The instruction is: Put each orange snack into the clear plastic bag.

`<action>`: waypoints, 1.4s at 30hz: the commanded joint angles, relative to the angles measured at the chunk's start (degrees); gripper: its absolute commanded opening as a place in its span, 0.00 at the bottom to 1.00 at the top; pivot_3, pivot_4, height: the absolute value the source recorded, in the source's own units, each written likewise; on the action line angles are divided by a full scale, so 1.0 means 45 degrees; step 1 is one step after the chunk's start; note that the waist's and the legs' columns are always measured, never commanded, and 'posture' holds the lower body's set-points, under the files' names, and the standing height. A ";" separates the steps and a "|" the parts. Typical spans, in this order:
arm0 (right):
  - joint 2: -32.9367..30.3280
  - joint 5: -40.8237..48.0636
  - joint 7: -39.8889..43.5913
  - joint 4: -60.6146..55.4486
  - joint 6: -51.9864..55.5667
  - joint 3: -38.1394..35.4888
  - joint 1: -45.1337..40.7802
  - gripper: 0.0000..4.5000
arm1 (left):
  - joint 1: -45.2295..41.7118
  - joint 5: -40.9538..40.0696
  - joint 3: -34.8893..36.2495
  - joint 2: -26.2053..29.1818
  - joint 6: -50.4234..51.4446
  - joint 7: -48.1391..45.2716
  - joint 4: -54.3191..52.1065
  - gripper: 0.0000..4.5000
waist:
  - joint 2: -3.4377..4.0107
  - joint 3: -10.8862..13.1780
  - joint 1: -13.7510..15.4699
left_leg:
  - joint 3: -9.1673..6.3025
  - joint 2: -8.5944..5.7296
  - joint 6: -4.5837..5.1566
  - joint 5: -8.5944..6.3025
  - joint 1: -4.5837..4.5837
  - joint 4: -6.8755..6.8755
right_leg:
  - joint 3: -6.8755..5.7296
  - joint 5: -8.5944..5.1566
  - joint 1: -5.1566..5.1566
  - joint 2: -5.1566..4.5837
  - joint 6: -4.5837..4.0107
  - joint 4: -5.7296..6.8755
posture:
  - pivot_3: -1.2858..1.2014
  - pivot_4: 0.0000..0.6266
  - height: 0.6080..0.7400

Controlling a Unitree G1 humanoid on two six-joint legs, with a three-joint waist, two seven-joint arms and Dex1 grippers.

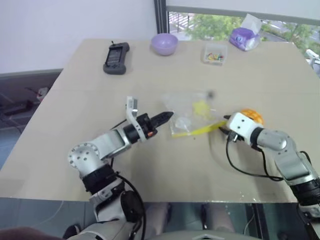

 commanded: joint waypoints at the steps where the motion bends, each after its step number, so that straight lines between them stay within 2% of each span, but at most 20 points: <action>1: 0.0254 -0.0410 -0.0413 0.0201 -0.0619 0.0048 -0.0443 0.47 | 0.0117 -0.0782 -0.0300 0.0175 -0.0418 0.0232 -0.0046 0.01 | 0.0000 0.0000 -0.0003 | 0.0000 0.0000 0.0000 0.0000 0.0000 0.0000 | 0.0000 0.0000 -0.0001 0.0000 0.0000 0.0001 | 0.52 0.24 1.00; 13: 0.0789 -0.0458 0.0236 0.0623 -0.1611 0.0313 -0.0746 0.47 | 0.0744 -0.2514 -0.1677 0.1104 -0.1894 0.1099 0.0323 0.01 | 0.0002 -0.0001 -0.0031 | 0.0008 0.0002 -0.0004 0.0003 0.0000 0.0000 | 0.0014 0.0003 -0.0018 0.0002 -0.0005 0.0022 | 0.52 0.24 1.00; 14: 0.0761 -0.0512 0.0292 0.0663 -0.1687 0.0356 -0.0758 0.34 | 0.0798 -0.2664 -0.1807 0.1193 -0.2040 0.1162 0.0333 0.00 | 0.0003 -0.0002 -0.0034 | 0.0009 0.0001 -0.0006 0.0004 0.0000 0.0001 | 0.0014 0.0003 -0.0021 0.0002 -0.0006 0.0029 | 0.52 0.24 1.00; 16: 0.0765 -0.0540 0.0368 0.0692 -0.1685 0.0379 -0.0773 0.18 | 0.0896 -0.3001 -0.2056 0.1395 -0.2335 0.1305 0.0352 0.00 | 0.0003 -0.0002 -0.0041 | 0.0013 0.0001 -0.0007 0.0005 0.0000 0.0002 | 0.0020 0.0002 -0.0025 0.0002 -0.0007 0.0040 | 0.52 0.24 1.00; 17: 0.0772 -0.0548 0.0390 0.0710 -0.1680 0.0385 -0.0786 0.06 | 0.0954 -0.3178 -0.2186 0.1503 -0.2493 0.1380 0.0356 0.00 | 0.0003 -0.0002 -0.0042 | 0.0014 0.0001 -0.0008 0.0006 0.0000 0.0002 | 0.0022 0.0002 -0.0027 0.0002 -0.0008 0.0045 | 0.52 0.24 1.00; 18: 0.0787 -0.0551 0.0390 0.0739 -0.1672 0.0381 -0.0805 0.01 | 0.1016 -0.3355 -0.2307 0.1612 -0.2649 0.1449 0.0358 0.00 | 0.0004 -0.0002 -0.0042 | 0.0014 0.0001 -0.0009 0.0007 0.0000 0.0002 | 0.0023 0.0002 -0.0030 0.0002 -0.0008 0.0051 | 0.52 0.24 1.00; 27: 0.0955 -0.0527 0.0212 0.0980 -0.1763 0.0101 -0.1152 0.01 | 0.1639 -0.4365 -0.3533 0.2572 -0.3868 0.1889 0.0246 0.00 | 0.0003 -0.0002 -0.0116 | 0.0083 0.0006 -0.0012 0.0011 -0.0002 0.0005 | 0.0118 0.0000 -0.0101 0.0013 -0.0010 0.0127 | 0.52 0.24 1.00; 30: 0.0607 -0.0381 0.0396 0.0547 -0.1412 -0.0354 -0.1383 0.01 | 0.1926 -0.3274 -0.3918 0.3045 -0.4652 0.1391 -0.0212 0.00 | 0.0004 -0.0002 -0.0207 | 0.0094 0.0007 -0.0012 0.0011 -0.0001 0.0005 | 0.0136 0.0000 -0.0110 0.0015 -0.0011 0.0134 | 0.52 0.24 1.00; 31: 0.0492 -0.0340 0.0461 0.0409 -0.1339 -0.0450 -0.1466 0.01 | 0.2092 -0.2330 -0.4211 0.3287 -0.5158 0.0968 -0.0543 0.00 | 0.0004 -0.0002 -0.0231 | 0.0099 0.0005 -0.0012 0.0011 -0.0001 0.0005 | 0.0139 0.0000 -0.0111 0.0015 -0.0011 0.0134 | 0.52 0.24 1.00; 34: 0.0288 -0.0257 0.0698 -0.0013 -0.1001 -0.0598 -0.1615 0.00 | 0.2436 -0.1078 -0.4637 0.3536 -0.6125 0.0195 -0.0907 0.17 | 0.0005 -0.0003 -0.0266 | 0.0104 0.0002 -0.0012 0.0011 -0.0001 0.0000 | 0.0144 0.0000 -0.0116 0.0018 -0.0011 0.0132 | 0.52 0.24 1.00; 38: 0.0142 -0.0449 0.1014 -0.0715 -0.0071 -0.0598 -0.1732 0.00 | 0.2544 0.0300 -0.5455 0.4530 -0.6413 -0.0858 -0.1431 0.58 | 0.0005 -0.0002 -0.0290 | 0.0104 0.0007 -0.0012 0.0010 -0.0001 -0.0002 | 0.0144 0.0000 -0.0118 0.0025 -0.0012 0.0132 | 0.52 0.24 1.00; 42: 0.0409 -0.0696 0.1041 -0.1237 0.1087 -0.0402 -0.2030 0.00 | 0.2773 0.1790 -0.6508 0.6368 -0.7246 -0.3580 -0.3075 0.58 | 0.0012 0.0003 -0.0340 | 0.0116 0.0007 -0.0011 0.0010 -0.0002 -0.0011 | 0.0156 0.0000 -0.0124 0.0028 -0.0012 0.0131 | 0.52 0.24 1.00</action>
